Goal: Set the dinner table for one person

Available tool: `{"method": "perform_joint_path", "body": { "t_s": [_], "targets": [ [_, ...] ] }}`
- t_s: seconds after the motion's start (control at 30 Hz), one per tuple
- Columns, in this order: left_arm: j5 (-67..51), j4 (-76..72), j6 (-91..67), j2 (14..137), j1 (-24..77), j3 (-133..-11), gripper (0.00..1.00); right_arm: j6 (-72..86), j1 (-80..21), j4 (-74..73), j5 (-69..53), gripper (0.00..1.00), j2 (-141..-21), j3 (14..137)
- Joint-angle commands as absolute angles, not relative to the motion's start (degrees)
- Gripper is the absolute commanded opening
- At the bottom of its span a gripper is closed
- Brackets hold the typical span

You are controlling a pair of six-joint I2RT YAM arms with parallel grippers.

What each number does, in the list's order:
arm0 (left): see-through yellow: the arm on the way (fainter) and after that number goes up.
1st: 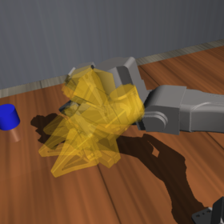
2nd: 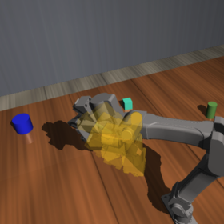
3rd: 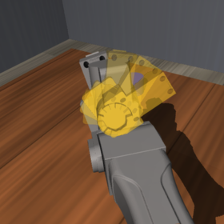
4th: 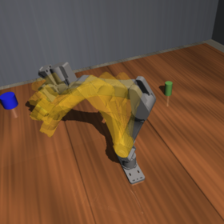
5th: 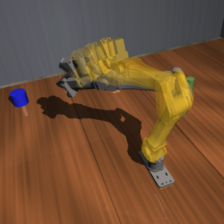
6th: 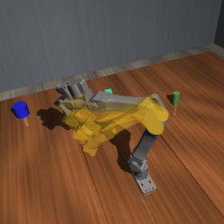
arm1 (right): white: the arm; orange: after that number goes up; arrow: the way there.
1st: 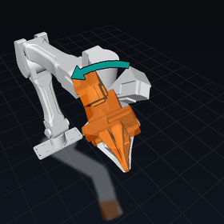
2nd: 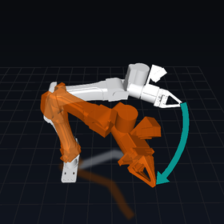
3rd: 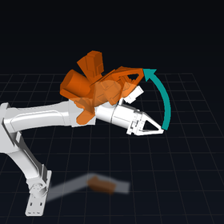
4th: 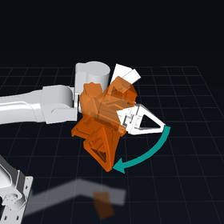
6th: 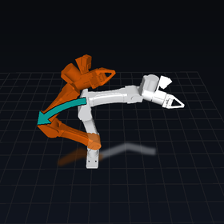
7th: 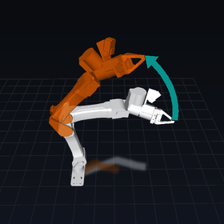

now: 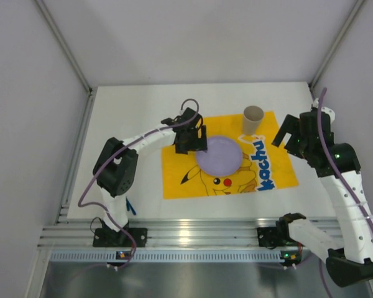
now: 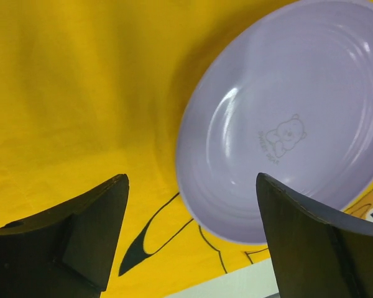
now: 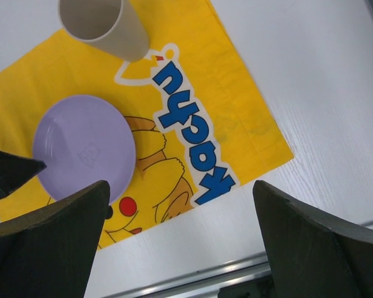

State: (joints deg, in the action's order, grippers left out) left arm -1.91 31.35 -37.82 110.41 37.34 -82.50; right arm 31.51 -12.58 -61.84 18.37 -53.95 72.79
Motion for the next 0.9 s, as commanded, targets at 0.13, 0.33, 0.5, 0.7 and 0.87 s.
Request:
{"method": "perform_joint_path", "body": {
  "t_s": [0.13,0.33,0.5,0.7,0.87],
  "targets": [
    [23.16,55.41,-41.8,93.46,35.17,-82.8,0.93,31.81,-12.22,-60.74,14.42,1.0,-52.12,72.34],
    [17.43,59.42,-42.81,75.61,15.18,-62.99,0.85,31.82,-12.3,-59.06,12.31,1.0,-49.92,69.26],
    [8.53,55.99,-39.99,67.6,0.45,-51.51,0.77,31.12,-12.22,-59.06,10.9,1.0,-50.1,68.73],
    [6.68,53.44,-42.54,69.51,-2.37,-50.8,0.72,30.94,-12.39,-58.89,10.37,1.0,-50.36,68.38],
    [5.01,49.32,-42.54,74.97,-3.6,-47.73,0.57,30.59,-13.09,-58.8,11.07,1.0,-50.45,68.29]
  ]
}}
